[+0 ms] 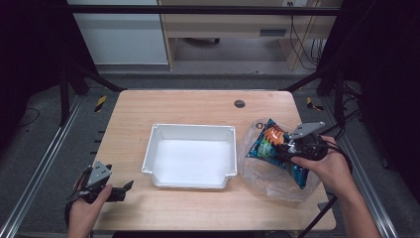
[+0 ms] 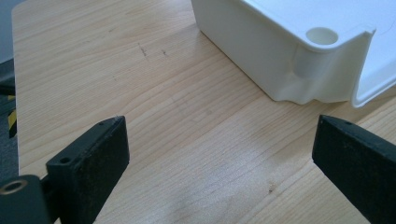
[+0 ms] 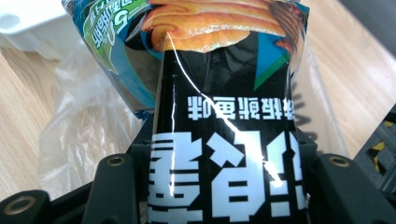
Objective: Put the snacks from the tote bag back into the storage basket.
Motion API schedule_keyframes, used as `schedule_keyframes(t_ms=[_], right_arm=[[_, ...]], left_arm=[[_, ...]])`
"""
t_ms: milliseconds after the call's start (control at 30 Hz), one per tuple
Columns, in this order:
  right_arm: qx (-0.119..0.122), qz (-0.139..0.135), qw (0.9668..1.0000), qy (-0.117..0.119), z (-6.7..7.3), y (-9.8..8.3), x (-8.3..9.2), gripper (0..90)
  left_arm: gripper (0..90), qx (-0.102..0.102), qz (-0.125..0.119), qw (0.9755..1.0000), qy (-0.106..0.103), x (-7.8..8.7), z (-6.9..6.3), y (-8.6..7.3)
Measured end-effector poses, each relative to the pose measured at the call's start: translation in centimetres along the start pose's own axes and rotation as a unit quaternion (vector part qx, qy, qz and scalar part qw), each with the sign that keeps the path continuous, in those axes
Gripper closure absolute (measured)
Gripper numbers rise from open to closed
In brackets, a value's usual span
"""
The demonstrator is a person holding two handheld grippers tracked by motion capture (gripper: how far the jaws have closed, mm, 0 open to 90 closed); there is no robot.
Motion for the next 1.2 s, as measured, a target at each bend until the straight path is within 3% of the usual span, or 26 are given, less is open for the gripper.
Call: schedule_keyframes(t_ms=[400, 1033, 1200], right_arm=[[0.013, -0.051, 0.9986, -0.006, 1.1, 3.1, 1.8, 46.4], [0.038, -0.078, 0.9962, 0.014, 3.2, 6.9, 1.2, 46.6], [0.056, -0.083, 0.9947, 0.023, 4.2, 8.6, 0.5, 46.6]], left_arm=[[3.5, 0.0, -0.001, 1.0, 0.001, 0.1, 0.1, 0.0], [3.5, 0.002, -0.001, 1.0, 0.003, 0.2, 0.2, 0.0], [3.5, 0.002, -0.002, 1.0, 0.002, 0.2, 0.2, 0.0]])
Point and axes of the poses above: each handheld gripper's, and its own axes: x roughly backward along the jaws, y roughly out of its top, z roughly to its left, the point moved 7 cm from there along -x, roughly forward along the jaws, and after that the axes turned 7 degrees about -z, right-handed, at the moved point
